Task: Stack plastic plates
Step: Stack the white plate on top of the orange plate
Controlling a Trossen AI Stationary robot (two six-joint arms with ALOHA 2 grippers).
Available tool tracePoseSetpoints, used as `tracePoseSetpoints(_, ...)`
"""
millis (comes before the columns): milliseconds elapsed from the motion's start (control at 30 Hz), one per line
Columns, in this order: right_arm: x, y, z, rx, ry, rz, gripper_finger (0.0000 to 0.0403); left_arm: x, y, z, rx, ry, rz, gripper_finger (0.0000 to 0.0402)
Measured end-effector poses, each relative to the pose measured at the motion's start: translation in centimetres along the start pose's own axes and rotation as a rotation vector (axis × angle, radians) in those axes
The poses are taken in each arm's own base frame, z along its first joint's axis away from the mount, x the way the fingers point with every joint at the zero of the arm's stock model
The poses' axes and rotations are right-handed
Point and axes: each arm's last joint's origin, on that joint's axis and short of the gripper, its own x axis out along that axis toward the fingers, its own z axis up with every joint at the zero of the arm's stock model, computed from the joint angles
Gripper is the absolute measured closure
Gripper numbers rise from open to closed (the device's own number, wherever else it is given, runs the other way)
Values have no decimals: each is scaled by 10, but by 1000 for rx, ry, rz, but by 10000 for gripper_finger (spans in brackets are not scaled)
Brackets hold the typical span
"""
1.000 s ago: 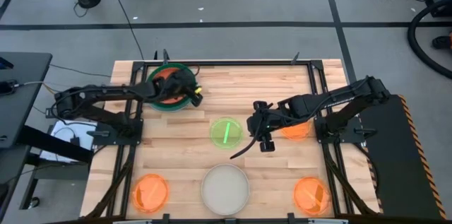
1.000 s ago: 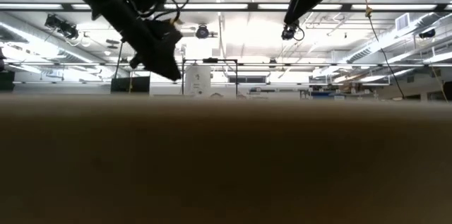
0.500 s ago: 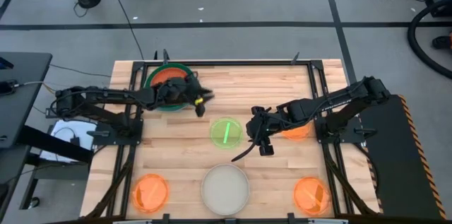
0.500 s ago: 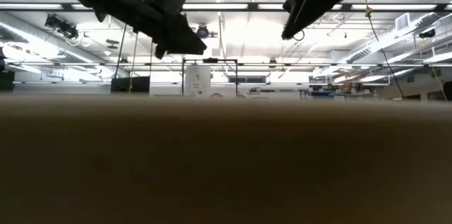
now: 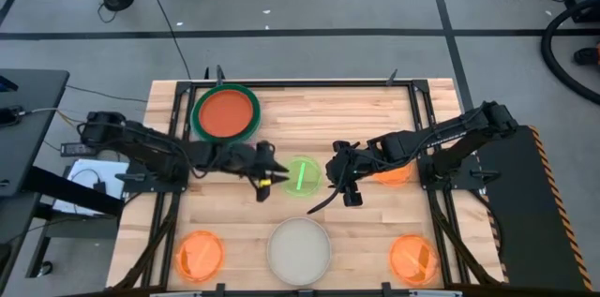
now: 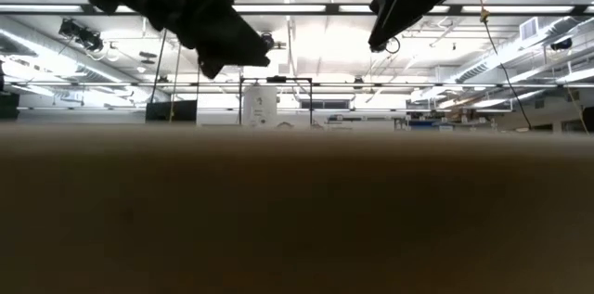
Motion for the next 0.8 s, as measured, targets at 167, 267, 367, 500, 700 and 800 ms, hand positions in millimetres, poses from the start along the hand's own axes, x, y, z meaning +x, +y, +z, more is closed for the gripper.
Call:
tracePoseSetpoints(167, -1, 5, 2, -1, -24, -4, 223, 9, -21, -19, -28, 68, -27, 241)
tracePoseSetpoints(267, -2, 14, 5, 13, -61, -12, 223, 11, -34, -30, -54, 99, -29, 217)
tracePoseSetpoints(367, -3, 27, 5, 19, -88, -20, 223, 9, -50, -41, -71, 121, -30, 206)
tracePoseSetpoints(500, -7, 48, 4, 44, -122, -36, 227, -1, -75, -53, -83, 84, 14, 208)
tracePoseSetpoints(700, -14, 81, 2, 112, -229, -51, 229, -15, -104, -75, -165, 66, 60, 209)
tracePoseSetpoints(800, -14, 94, -1, 119, -299, -52, 229, -17, -112, -91, -169, 100, 79, 209)
